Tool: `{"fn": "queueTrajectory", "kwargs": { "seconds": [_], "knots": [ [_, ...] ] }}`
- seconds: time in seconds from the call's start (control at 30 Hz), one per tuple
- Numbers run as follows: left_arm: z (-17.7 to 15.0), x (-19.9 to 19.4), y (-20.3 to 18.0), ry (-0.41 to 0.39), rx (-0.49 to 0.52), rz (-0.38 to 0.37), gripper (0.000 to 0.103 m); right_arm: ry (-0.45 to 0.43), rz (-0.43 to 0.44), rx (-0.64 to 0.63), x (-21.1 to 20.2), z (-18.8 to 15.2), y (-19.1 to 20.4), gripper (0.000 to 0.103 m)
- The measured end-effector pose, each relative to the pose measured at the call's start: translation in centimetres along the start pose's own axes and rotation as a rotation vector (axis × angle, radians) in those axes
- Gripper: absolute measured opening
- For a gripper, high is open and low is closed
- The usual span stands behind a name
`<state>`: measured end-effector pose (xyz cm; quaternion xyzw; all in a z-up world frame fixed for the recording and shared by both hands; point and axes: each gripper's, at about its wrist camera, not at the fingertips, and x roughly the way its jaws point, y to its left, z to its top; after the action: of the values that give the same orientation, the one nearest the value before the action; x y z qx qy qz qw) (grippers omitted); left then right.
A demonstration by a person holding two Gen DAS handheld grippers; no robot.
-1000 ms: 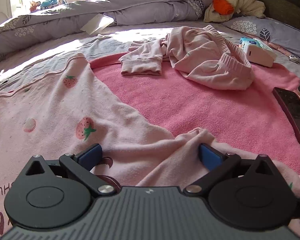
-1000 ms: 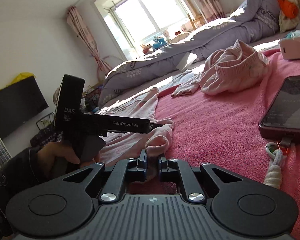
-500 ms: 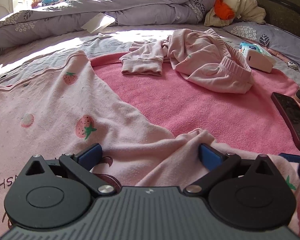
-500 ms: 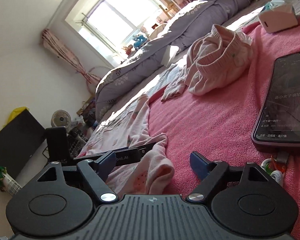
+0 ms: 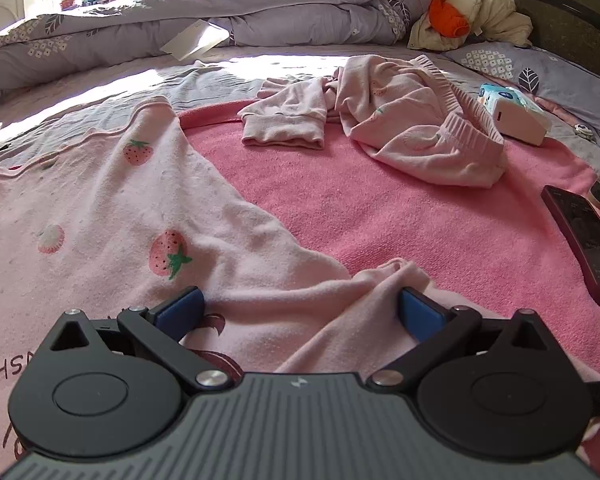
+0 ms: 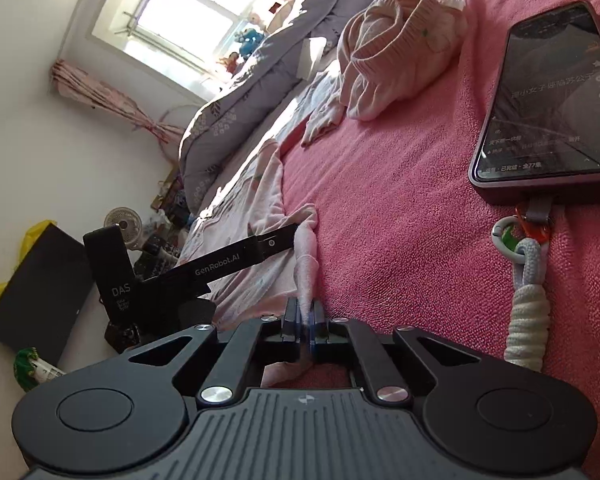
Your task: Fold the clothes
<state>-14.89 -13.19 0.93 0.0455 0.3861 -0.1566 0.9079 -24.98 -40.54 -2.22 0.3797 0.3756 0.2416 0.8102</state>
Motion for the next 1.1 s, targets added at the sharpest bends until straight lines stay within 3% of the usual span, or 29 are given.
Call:
{"fn": "queueTrajectory", "kwargs": {
  "seconds": [0.17, 0.27, 0.33, 0.37, 0.4, 0.47, 0.57, 0.6, 0.63, 0.67, 0.8, 1.1],
  "knots": [
    [0.7, 0.2, 0.1, 0.038, 0.014, -0.006, 0.103, 0.023, 0.024, 0.018, -1.4, -0.3, -0.2, 0.004],
    [0.8, 0.3, 0.1, 0.044, 0.022, -0.007, 0.103, -0.02, 0.001, -0.037, -2.3, 0.3, 0.2, 0.005],
    [0.8, 0.2, 0.2, 0.042, 0.017, -0.012, 0.103, -0.054, -0.017, -0.083, -2.2, 2.0, 0.6, 0.012],
    [0.8, 0.2, 0.3, 0.041, 0.011, -0.016, 0.103, -0.052, -0.021, -0.126, -1.5, 3.2, 1.1, 0.023],
    [0.8, 0.2, 0.4, 0.041, 0.004, -0.021, 0.103, -0.051, -0.025, -0.169, -0.8, 4.5, 1.5, 0.046],
    [0.9, 0.1, 0.6, 0.039, -0.01, -0.029, 0.103, -0.029, -0.028, -0.247, 0.9, 6.7, 2.5, 0.064],
    [0.9, 0.2, 1.1, 0.034, -0.022, 0.013, 0.102, 0.099, -0.01, -0.297, 4.7, 7.5, 3.5, 0.06],
    [0.9, 0.3, 1.4, 0.032, -0.034, 0.016, 0.103, 0.137, 0.002, -0.286, 5.5, 7.5, 3.4, 0.052],
    [1.0, 0.3, 1.8, 0.034, -0.05, 0.003, 0.103, 0.17, 0.019, -0.257, 6.0, 7.3, 3.1, 0.041],
    [1.1, 0.4, 2.2, 0.035, -0.066, -0.009, 0.103, 0.205, 0.008, -0.232, 6.2, 7.0, 2.7, 0.007],
    [1.1, 0.7, 1.3, 0.037, -0.016, 0.019, 0.103, 0.217, 0.002, -0.19, 4.8, 5.1, 1.4, 0.007],
    [1.8, 1.1, 1.4, 0.083, -0.016, 0.012, 0.103, 0.246, -0.011, -0.165, 1.7, 3.2, 2.0, 0.006]
  ]
}}
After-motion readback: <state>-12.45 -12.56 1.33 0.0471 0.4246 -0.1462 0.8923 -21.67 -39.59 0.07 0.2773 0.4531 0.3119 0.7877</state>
